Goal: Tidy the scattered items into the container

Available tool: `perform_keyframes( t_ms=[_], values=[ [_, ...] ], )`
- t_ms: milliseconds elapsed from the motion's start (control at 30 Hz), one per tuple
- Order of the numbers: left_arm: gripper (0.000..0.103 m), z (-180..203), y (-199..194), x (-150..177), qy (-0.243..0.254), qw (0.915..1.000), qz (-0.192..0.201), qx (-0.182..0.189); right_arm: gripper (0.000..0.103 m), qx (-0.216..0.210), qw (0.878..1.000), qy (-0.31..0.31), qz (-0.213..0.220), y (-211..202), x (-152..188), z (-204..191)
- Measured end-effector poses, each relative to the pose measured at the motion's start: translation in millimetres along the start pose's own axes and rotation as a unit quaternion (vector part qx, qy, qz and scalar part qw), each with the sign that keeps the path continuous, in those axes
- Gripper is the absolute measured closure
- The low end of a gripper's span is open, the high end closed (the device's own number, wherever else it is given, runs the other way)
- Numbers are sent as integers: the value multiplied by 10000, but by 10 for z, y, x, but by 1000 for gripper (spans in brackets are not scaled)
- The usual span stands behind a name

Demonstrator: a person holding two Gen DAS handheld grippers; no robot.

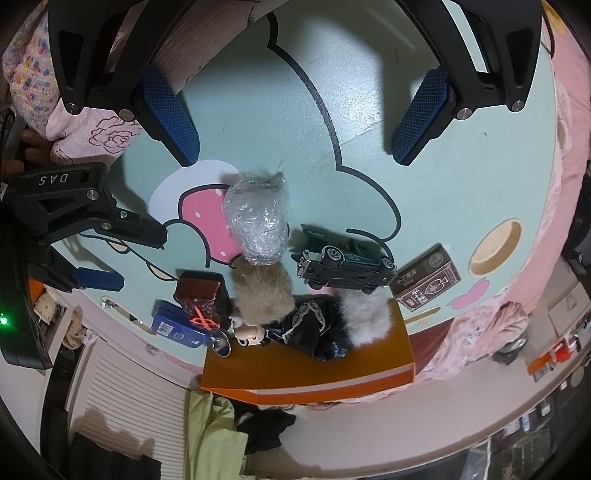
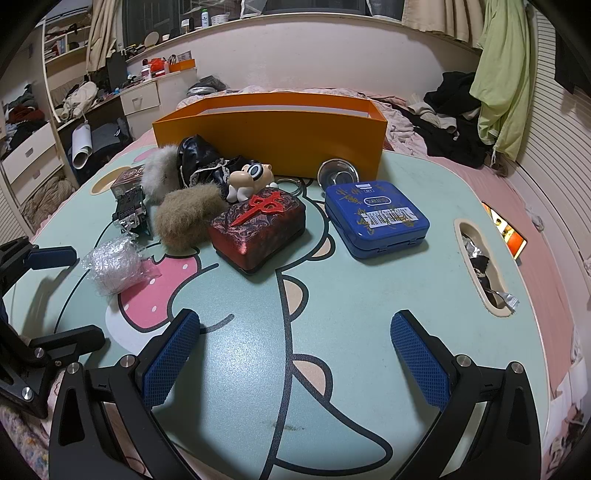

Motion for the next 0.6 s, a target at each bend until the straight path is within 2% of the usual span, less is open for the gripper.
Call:
perform_keyframes(
  t_ms=[600],
  values=[
    [0, 9, -39, 29, 199, 9986, 470, 158, 0, 6, 10000, -1, 6, -1, 6, -4]
  ],
)
Point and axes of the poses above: each gripper's, at about its wrist camera, not at the fingertips, and y roughly the way its jaws point, z to its right, x to its underside, the point moved 7 cm from there along y, roughly the way its jaws point, and after that the axes turned 3 degrees about -z, right-handed, at the moved point
